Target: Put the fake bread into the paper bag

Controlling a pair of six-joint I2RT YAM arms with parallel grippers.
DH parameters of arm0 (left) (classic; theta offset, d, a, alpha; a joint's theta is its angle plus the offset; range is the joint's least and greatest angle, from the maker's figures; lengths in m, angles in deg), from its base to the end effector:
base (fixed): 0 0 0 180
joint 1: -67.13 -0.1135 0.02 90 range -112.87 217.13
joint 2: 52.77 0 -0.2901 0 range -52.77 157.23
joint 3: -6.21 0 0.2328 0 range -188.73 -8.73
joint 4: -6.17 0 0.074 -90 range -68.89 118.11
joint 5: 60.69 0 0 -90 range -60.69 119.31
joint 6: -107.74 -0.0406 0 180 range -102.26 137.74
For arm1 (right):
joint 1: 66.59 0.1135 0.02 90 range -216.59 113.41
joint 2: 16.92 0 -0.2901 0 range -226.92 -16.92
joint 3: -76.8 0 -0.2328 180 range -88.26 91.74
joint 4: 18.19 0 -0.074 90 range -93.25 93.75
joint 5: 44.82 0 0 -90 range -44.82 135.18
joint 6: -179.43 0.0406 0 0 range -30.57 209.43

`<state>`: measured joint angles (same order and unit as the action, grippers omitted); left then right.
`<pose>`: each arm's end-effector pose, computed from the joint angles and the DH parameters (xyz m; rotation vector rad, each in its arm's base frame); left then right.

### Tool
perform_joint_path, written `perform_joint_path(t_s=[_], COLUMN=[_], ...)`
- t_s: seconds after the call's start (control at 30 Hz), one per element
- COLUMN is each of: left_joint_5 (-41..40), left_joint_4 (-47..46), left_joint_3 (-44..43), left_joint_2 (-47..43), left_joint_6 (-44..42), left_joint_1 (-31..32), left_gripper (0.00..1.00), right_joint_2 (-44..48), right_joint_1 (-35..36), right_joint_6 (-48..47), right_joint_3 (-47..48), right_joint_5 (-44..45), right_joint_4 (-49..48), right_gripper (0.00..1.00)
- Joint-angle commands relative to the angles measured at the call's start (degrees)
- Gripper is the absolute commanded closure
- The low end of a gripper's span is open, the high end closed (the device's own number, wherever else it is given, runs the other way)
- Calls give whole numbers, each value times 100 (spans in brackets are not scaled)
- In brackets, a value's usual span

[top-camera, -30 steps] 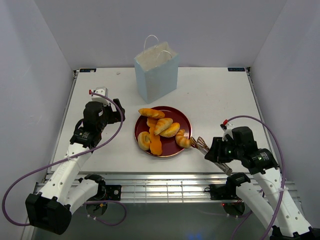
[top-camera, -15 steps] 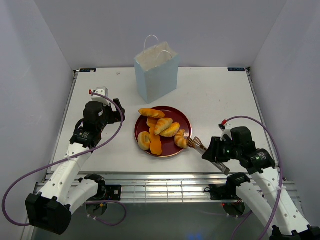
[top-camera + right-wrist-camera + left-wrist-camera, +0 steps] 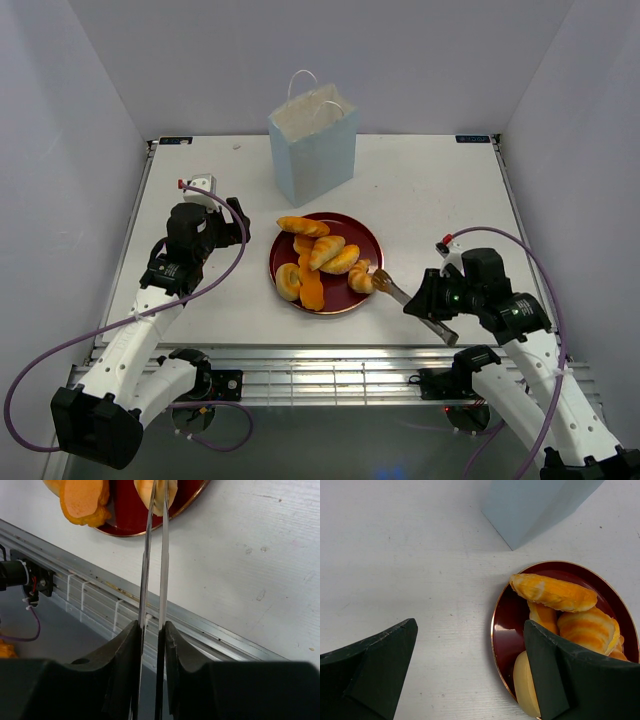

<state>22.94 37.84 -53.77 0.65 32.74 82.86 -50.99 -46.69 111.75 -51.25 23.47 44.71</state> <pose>0.1763 -0.0450 0.3245 -0.0584 2.0128 -0.2310 0.0703 0.0414 0.2685 -0.1412 2.4270 0.7949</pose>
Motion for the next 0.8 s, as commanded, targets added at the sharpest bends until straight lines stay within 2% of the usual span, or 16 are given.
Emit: perform_joint_path(t_s=[0.0, 0.1, 0.47, 0.77], left_joint_5=[66, 66, 101, 154], left_joint_4=[-12, -12, -21, -12], left_joint_3=[-146, -146, -137, -146], left_joint_2=[-122, -113, -131, -114], left_joint_6=[-15, -15, -6, 11], left_joint_1=[18, 18, 18, 27], left_gripper=[3, 3, 3, 3], right_joint_2=[-74, -223, -733, -1848], right_joint_1=[-4, 5, -4, -4], right_joint_6=[-70, -193, -510, -668], right_joint_3=[666, 1193, 2854, 4487], right_joint_5=[-105, -8, 282, 273], right_joint_4=[-130, 80, 661, 249], right_gripper=[77, 82, 83, 81])
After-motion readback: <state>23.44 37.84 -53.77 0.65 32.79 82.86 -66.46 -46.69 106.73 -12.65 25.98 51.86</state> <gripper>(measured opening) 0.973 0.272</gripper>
